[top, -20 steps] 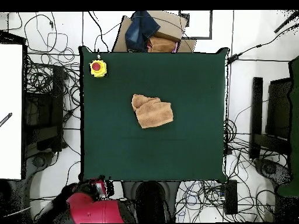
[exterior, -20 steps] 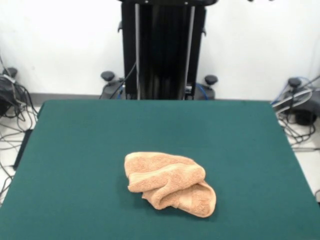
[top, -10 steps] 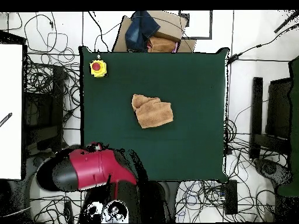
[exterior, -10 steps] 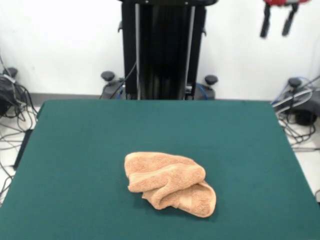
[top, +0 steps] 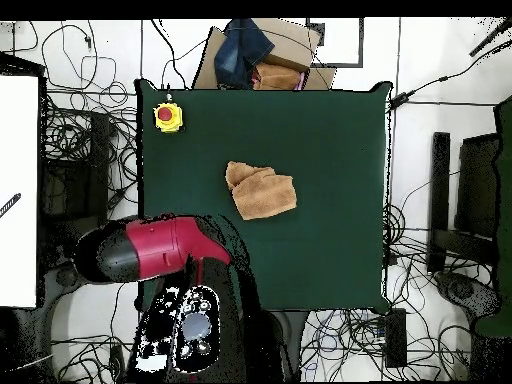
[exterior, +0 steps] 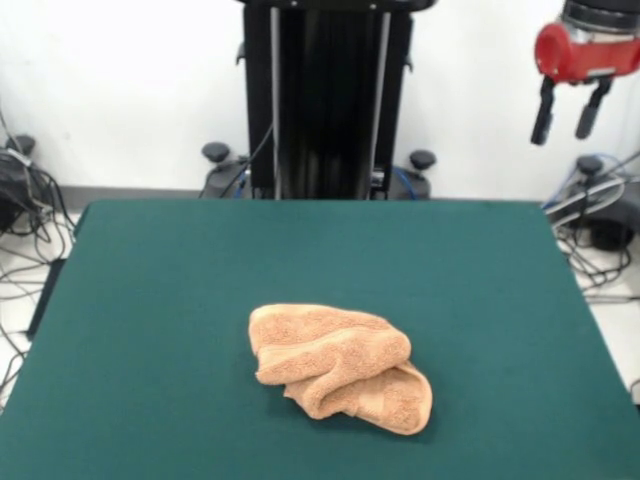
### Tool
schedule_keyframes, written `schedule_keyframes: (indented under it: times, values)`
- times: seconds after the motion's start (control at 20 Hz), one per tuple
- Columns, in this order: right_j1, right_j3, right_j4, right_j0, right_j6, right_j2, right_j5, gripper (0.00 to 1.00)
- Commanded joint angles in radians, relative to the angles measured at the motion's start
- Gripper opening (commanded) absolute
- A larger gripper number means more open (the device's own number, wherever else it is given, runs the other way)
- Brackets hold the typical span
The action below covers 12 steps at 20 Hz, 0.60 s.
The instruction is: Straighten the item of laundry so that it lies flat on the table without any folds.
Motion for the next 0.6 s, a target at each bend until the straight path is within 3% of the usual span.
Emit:
schedule_keyframes:
  times: [0.05, 0.25, 0.6]
  values:
    - [-0.076, 0.243, -0.104, -0.072, 0.092, -0.021, -0.141, 1.00]
    - [-0.068, 0.290, -0.153, -0.124, 0.064, -0.004, -0.198, 1.00]
    - [0.051, 0.226, -0.265, -0.121, 0.095, -0.035, -0.305, 1.00]
